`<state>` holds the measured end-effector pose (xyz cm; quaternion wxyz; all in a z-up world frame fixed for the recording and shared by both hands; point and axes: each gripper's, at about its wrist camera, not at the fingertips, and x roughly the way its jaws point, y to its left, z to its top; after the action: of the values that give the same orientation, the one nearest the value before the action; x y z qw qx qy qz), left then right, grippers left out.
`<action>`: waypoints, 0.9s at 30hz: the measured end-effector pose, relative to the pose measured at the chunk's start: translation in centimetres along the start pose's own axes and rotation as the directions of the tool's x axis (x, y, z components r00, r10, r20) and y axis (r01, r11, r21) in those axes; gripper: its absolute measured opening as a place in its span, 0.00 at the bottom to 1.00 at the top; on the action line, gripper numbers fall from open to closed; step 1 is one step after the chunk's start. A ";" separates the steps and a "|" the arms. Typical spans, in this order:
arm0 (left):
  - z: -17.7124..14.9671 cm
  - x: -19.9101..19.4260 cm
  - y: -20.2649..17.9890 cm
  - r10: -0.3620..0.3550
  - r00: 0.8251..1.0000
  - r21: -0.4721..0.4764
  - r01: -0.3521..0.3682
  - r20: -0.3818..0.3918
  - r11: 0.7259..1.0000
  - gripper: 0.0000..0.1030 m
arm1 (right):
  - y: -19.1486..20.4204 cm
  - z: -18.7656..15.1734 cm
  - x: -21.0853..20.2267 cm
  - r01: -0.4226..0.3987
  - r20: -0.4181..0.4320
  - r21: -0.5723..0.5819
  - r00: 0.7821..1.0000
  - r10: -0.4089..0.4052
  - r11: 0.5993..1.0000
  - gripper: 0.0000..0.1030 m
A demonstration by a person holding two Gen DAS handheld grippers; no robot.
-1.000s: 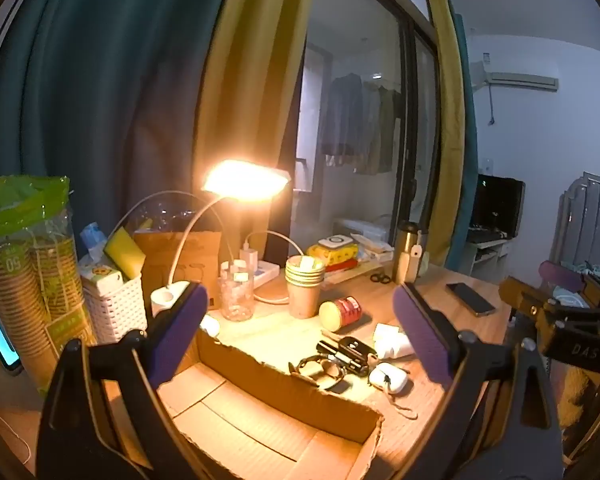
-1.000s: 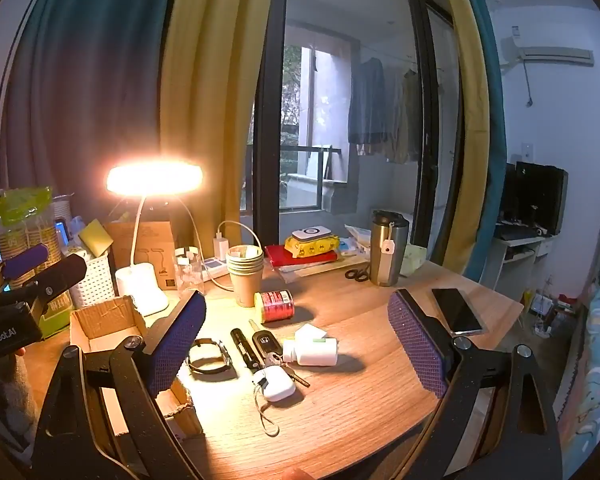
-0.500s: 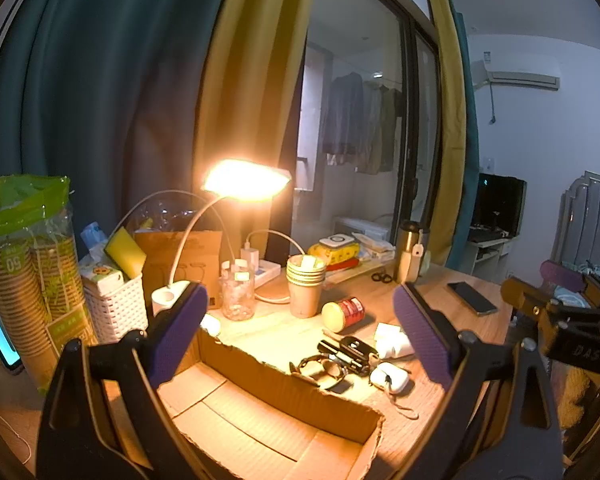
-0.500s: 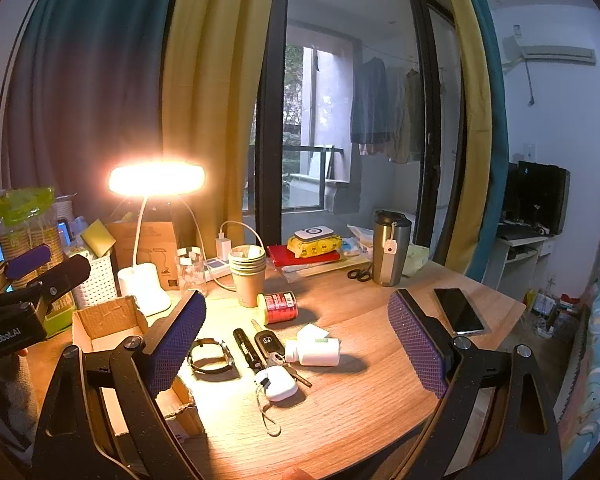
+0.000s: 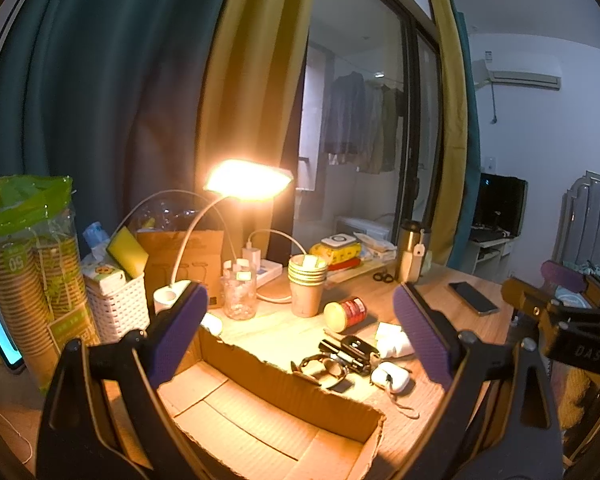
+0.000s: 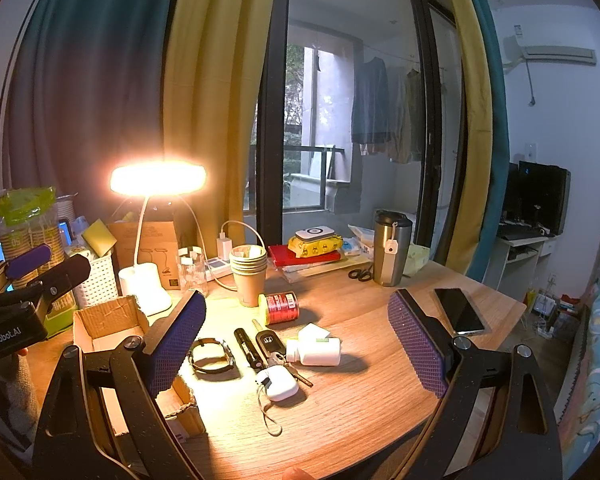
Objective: Organize rigid objects
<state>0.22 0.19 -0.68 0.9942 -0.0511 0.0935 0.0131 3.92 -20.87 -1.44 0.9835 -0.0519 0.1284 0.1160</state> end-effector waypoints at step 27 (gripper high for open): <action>0.2 -0.4 -0.2 0.006 1.000 0.007 -0.006 0.003 1.000 0.92 | 0.4 0.1 -0.3 -0.004 -0.001 -0.001 1.000 0.004 1.000 0.92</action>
<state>-0.14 0.03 -0.37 0.9945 -0.0474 0.0923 0.0161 3.61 -20.58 -1.33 0.9832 -0.0521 0.1291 0.1178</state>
